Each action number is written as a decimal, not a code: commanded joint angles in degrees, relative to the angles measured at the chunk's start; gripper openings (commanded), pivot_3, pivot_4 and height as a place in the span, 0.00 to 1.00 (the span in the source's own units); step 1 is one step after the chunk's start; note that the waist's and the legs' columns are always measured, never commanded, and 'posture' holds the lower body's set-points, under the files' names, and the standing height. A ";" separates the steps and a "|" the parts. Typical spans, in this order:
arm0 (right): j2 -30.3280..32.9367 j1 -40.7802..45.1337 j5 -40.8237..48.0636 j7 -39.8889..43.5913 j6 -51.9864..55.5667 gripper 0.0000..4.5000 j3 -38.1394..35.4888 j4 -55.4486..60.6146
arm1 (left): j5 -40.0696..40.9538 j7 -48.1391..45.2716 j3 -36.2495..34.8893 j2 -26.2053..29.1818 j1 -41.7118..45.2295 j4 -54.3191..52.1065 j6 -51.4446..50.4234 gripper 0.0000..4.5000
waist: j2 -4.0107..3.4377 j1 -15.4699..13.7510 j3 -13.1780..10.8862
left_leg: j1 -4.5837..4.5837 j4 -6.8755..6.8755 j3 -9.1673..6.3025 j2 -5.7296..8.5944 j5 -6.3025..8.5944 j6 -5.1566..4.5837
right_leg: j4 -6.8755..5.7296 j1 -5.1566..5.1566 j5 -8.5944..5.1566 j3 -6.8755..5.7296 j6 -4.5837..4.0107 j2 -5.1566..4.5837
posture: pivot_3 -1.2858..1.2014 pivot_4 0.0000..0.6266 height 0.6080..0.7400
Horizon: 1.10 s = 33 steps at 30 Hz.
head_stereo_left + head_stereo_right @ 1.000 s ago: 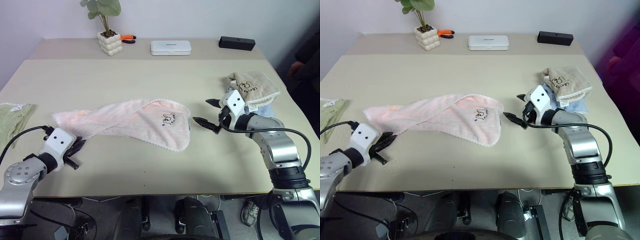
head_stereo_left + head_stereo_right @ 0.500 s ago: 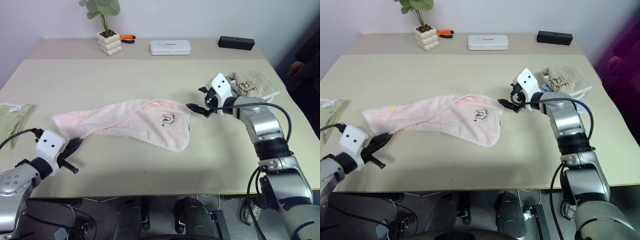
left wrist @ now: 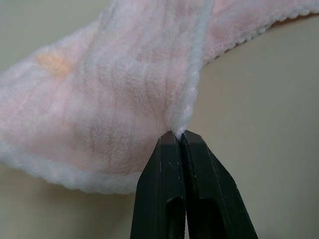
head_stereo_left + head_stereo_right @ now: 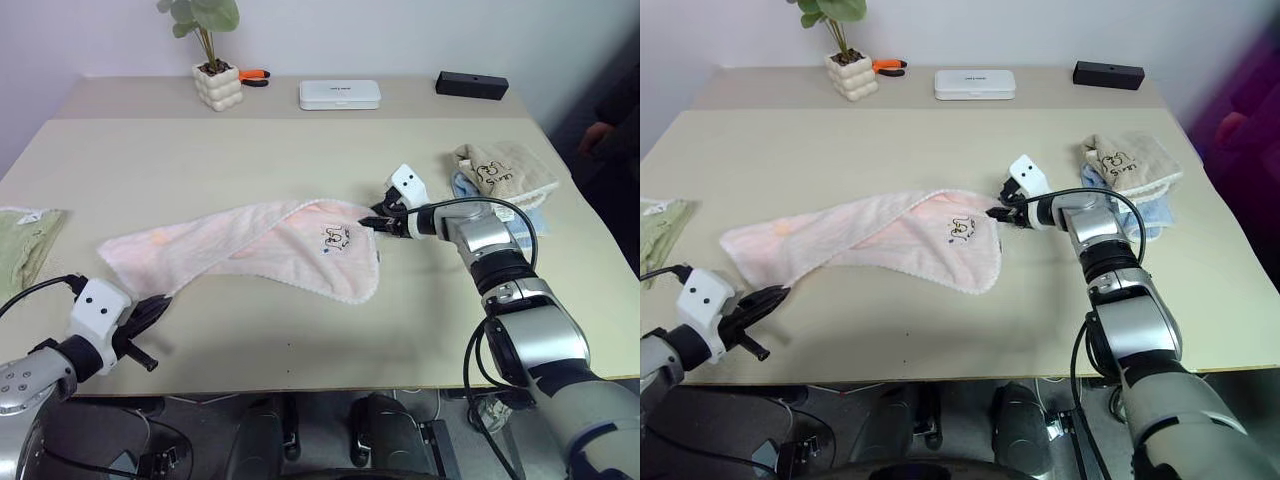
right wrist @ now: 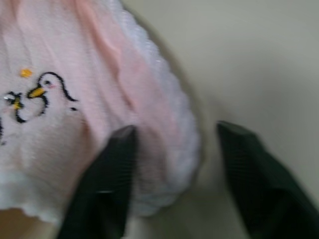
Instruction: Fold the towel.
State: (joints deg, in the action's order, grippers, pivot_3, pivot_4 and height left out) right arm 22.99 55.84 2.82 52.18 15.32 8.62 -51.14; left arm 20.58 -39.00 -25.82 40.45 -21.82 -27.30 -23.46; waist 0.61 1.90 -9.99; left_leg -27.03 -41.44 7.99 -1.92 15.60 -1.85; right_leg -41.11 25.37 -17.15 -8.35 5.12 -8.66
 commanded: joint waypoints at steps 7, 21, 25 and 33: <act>2.44 1.78 0.65 -2.57 -1.43 0.02 -4.11 2.35 | -2.50 0.74 -2.61 1.11 1.97 1.28 3.98 0.00 | -0.02 0.36 -0.01 | -0.02 0.00 0.00 0.00 0.00 0.00 | 0.00 0.02 0.00 0.00 0.00 -0.01 | 0.52 0.24 0.53; 7.98 23.31 -3.72 -16.54 -23.37 0.02 -8.10 -5.27 | -7.89 13.59 1.28 6.25 56.29 34.29 13.11 0.00 | -0.20 0.70 -0.50 | -0.84 -0.16 0.03 0.08 -0.36 -0.02 | -0.42 0.92 0.15 0.02 -0.13 0.04 | 0.52 0.24 0.53; 8.73 23.61 -1.51 -10.04 -24.51 0.02 -8.37 -0.34 | -4.42 11.24 0.12 7.24 60.76 35.40 12.05 0.00 | -0.11 1.00 -0.41 | -0.42 0.43 0.26 0.11 -0.33 -0.07 | -0.05 0.59 0.12 -0.01 0.00 0.03 | 0.52 0.24 0.53; 13.94 -0.02 7.25 9.52 -11.11 0.02 -6.60 31.01 | 3.58 -0.62 -8.43 8.01 33.18 18.17 4.96 0.00 | -0.18 1.65 -0.54 | -0.46 0.20 0.24 0.06 -0.33 -0.06 | -0.15 0.65 0.08 -0.01 0.04 -0.01 | 0.52 0.24 0.53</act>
State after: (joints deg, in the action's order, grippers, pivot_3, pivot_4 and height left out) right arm 33.32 59.12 6.68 57.19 0.46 2.25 -30.15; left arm 21.91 -36.69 -28.74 47.51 16.28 -2.01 -17.38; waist 0.43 3.55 -10.52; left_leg -27.50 -41.33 8.22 -1.86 15.26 -1.91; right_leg -41.34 26.03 -17.06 -8.35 5.15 -8.68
